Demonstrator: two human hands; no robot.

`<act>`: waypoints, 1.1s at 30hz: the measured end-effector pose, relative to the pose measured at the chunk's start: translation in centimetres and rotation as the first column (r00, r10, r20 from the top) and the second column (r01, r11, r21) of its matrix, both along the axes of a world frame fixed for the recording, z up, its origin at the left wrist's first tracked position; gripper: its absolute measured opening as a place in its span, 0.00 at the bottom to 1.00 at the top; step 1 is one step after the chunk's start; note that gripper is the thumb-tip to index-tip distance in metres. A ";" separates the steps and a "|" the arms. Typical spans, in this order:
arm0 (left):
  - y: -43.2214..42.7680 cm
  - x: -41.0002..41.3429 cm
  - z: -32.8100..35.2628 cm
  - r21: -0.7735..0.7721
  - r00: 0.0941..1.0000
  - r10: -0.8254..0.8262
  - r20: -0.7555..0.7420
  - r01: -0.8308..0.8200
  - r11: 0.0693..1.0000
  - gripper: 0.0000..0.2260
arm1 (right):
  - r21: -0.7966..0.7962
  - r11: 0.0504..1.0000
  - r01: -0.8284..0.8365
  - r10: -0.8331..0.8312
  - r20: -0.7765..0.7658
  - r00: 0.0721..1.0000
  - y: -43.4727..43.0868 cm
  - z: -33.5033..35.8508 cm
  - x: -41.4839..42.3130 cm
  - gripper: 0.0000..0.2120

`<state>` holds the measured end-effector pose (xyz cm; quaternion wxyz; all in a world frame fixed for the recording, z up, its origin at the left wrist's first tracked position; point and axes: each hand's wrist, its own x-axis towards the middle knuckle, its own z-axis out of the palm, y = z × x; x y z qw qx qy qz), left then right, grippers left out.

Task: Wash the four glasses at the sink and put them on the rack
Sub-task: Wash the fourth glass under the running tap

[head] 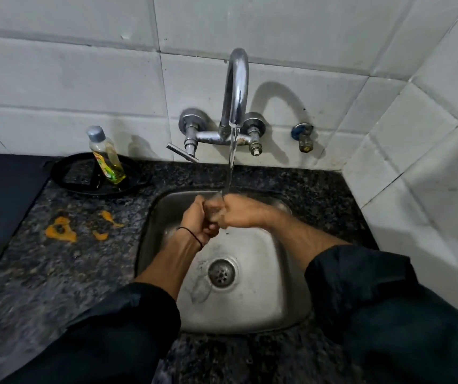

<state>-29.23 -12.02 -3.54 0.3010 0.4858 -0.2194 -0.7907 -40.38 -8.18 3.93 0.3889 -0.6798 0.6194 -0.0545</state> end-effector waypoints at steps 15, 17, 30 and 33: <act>-3.5 2.2 2.5 -0.391 0.985 0.005 0.173 0.064 0.918 0.10 | -0.304 0.901 0.311 -0.359 -0.117 0.926 0.7 0.9 2.3 0.04; -4.5 2.0 4.8 -0.482 0.987 0.058 0.150 0.022 0.876 0.15 | -0.354 0.921 0.165 -0.274 -0.283 0.919 1.0 1.5 2.2 0.05; -5.8 1.2 7.5 -0.694 0.642 0.360 0.677 0.393 0.604 0.10 | -0.371 0.835 0.407 -0.389 0.127 0.913 1.0 2.5 0.7 0.12; -3.8 1.6 6.2 -0.494 0.954 0.102 0.283 0.054 0.868 0.08 | -0.141 0.698 0.702 -0.540 0.540 0.646 1.1 2.4 0.8 0.08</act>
